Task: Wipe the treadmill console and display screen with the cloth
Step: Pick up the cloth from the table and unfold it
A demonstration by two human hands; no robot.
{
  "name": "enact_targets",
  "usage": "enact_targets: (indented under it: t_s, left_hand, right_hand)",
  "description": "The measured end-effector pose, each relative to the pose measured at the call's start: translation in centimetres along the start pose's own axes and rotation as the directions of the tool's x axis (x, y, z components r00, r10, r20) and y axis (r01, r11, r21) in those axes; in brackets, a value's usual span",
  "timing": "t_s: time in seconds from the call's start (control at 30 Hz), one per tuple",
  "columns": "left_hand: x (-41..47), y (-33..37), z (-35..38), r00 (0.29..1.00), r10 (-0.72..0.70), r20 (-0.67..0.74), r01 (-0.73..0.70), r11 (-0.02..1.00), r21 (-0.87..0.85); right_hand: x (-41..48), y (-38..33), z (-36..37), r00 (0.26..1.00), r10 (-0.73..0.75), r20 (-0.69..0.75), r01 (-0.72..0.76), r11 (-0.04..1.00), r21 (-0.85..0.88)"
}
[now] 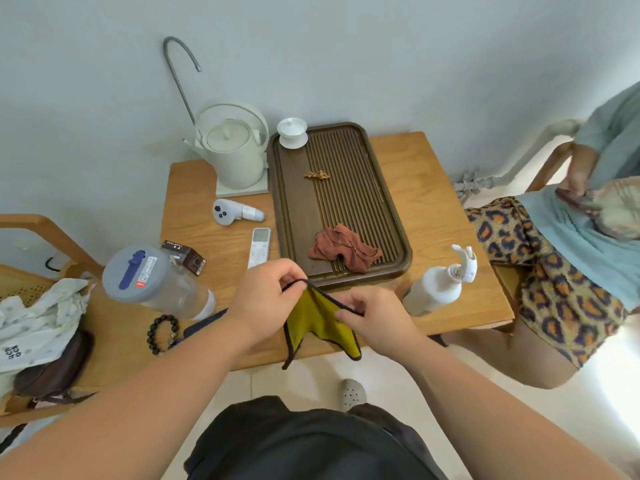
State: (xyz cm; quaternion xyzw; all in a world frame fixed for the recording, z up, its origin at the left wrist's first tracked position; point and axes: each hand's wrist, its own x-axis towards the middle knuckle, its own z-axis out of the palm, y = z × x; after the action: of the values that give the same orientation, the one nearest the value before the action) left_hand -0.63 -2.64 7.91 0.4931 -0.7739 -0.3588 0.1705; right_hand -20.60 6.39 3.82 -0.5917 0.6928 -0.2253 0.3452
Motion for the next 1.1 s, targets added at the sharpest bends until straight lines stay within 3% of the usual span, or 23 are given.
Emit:
enact_targets:
  t_s: [0.2,0.33,0.5,0.67,0.83,1.1]
  left_hand:
    - [0.3,-2.0,-3.1,0.978,0.176,0.109,-0.173,0.984,-0.032]
    - [-1.0,-3.8,-4.3,0.930,0.272,0.246,-0.263,0.962,-0.070]
    - [-4.2,-4.3,-4.6,0.857,0.348,0.381,-0.336,0.937,-0.100]
    - [-7.7,-2.3,-2.4,0.693,0.449,0.564,-0.501,0.862,-0.070]
    - [-13.5,0.8,2.0,0.499,0.457,0.736,-0.649,0.760,-0.032]
    - [-22.9,3.5,8.1,0.176,0.488,0.855,-0.751,0.628,-0.204]
  right_hand:
    - [-3.0,-2.9,2.5,0.961,0.171,-0.218,-0.177,0.984,-0.007]
    - [-6.1,-5.6,6.7,0.844,0.402,-0.355,-0.383,0.915,0.125]
    - [-12.2,-8.6,11.4,0.731,0.563,-0.385,-0.506,0.826,0.247]
    - [-20.3,-8.9,15.9,0.518,0.700,-0.491,-0.542,0.713,0.445]
    - [-29.4,-9.1,22.1,0.286,0.825,-0.487,-0.501,0.562,0.657]
    - [-39.5,-11.9,29.9,-0.078,0.859,-0.506,-0.482,0.412,0.773]
